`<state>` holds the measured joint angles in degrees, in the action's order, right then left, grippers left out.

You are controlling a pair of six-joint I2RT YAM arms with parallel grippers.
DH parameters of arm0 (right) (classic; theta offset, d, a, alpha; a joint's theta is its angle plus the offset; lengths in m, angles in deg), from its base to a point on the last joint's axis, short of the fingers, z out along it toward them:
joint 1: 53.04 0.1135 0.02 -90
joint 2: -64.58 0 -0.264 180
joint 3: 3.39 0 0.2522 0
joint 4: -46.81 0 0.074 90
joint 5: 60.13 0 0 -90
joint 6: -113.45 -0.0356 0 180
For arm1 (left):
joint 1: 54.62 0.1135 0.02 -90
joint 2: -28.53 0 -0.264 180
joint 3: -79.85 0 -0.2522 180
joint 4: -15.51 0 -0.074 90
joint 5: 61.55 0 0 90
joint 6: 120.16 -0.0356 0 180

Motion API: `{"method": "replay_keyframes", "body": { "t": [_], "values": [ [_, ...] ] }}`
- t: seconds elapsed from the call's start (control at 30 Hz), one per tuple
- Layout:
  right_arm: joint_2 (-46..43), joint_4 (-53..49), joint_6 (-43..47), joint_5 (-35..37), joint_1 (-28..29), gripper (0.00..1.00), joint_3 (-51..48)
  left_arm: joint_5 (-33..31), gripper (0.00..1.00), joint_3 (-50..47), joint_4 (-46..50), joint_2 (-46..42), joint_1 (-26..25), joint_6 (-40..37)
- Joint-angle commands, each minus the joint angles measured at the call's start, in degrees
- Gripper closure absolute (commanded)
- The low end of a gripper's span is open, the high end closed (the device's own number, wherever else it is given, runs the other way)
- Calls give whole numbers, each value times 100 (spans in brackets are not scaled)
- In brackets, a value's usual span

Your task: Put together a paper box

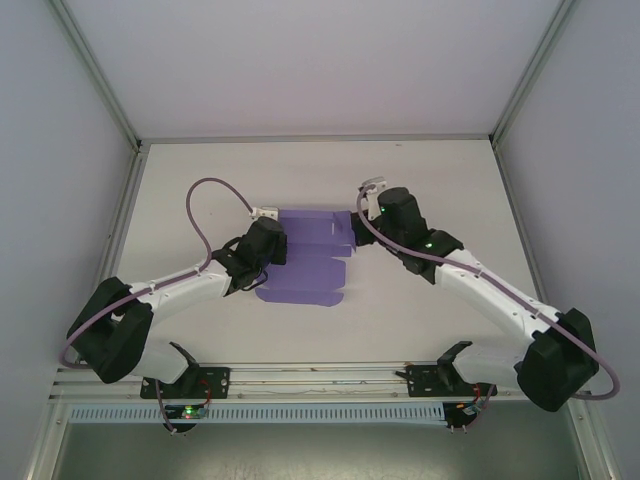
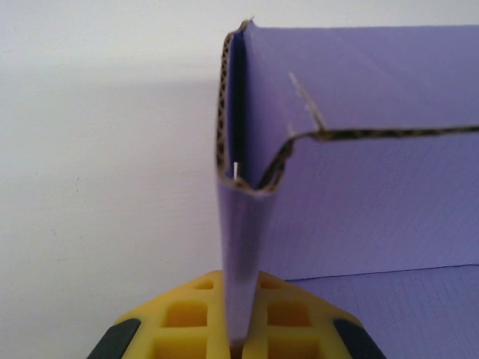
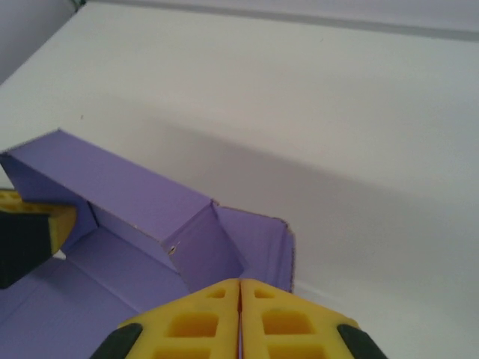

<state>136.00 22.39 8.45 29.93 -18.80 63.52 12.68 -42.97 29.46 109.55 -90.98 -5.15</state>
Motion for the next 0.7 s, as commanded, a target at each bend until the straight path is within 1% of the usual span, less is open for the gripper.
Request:
{"method": "replay_keyframes", "body": {
  "t": [0.0, 0.13, 0.17, 0.2, 0.23, 0.37, 0.43, 0.53, 0.6, 0.67],
  "values": [
    [460, 70, -136, -157, 166, 93, 237, -192, 100, 185, -91, 51, -29, 153],
    [972, 161, -365, 477, 224, 94, 416, -143, 100, 164, -120, 28, -32, 199],
    [1068, 252, -380, 493, 224, 95, 433, -128, 100, 164, -126, 20, -34, 206],
    [1159, 351, -386, 419, 231, 94, 463, -121, 100, 158, -133, 16, -32, 210],
    [1254, 511, -394, 199, 232, 94, 474, -127, 100, 173, -133, 17, -31, 213],
    [1452, 1216, -497, -833, 285, 94, 400, -130, 100, 178, -150, 19, -37, 266],
    [1504, 1550, -664, -1091, 302, 93, 322, -113, 100, 183, -191, 37, -31, 282],
    [1505, 1816, -804, -982, 303, 90, 184, -70, 100, 178, -221, 54, -37, 313],
    [1433, 1732, -852, -739, 272, 89, 128, -76, 100, 168, -214, 38, -30, 313],
    [1322, 1505, -822, -406, 243, 86, 68, -89, 100, 134, -214, -22, -29, 328]
  ]
}}
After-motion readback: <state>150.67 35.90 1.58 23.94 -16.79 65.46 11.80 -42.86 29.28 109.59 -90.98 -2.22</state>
